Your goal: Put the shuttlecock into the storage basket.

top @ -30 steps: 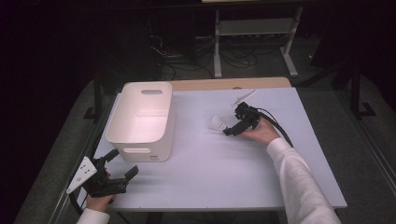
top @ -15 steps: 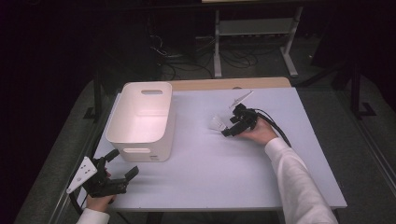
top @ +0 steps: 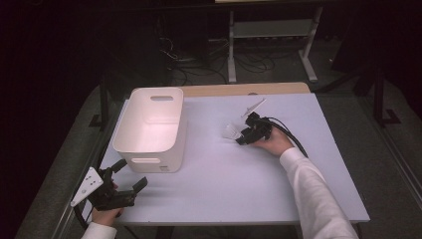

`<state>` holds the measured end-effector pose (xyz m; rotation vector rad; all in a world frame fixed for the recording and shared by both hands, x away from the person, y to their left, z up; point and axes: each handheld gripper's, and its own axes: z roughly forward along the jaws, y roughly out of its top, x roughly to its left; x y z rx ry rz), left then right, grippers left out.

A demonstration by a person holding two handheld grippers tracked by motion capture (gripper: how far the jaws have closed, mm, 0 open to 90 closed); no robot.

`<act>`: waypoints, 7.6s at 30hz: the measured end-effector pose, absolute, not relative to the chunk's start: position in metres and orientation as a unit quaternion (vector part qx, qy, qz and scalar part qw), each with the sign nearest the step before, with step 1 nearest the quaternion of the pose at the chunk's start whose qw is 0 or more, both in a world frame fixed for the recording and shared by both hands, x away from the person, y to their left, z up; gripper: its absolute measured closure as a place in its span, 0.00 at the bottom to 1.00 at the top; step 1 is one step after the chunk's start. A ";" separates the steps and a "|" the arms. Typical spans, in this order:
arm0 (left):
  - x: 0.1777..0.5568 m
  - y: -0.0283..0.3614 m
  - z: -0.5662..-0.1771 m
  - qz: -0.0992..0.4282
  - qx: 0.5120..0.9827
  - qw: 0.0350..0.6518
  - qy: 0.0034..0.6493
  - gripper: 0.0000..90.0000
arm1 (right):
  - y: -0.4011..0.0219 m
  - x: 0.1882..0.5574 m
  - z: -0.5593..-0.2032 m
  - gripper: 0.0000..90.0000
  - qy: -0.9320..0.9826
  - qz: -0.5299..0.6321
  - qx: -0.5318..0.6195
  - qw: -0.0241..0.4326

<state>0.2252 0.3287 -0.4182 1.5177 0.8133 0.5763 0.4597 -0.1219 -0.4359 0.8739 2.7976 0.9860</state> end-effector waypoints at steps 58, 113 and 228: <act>0.227 0.328 -0.420 0.245 0.664 0.611 0.354 0.00 | -0.114 0.434 -0.366 0.71 0.882 0.405 0.234 0.047; 0.228 0.322 -0.420 0.254 0.674 0.594 0.358 0.00 | -0.074 0.417 -0.303 0.71 0.862 0.469 0.180 0.060; 0.228 0.323 -0.420 0.260 0.679 0.589 0.353 0.00 | 0.056 0.416 -0.309 0.36 0.862 0.496 0.106 -0.016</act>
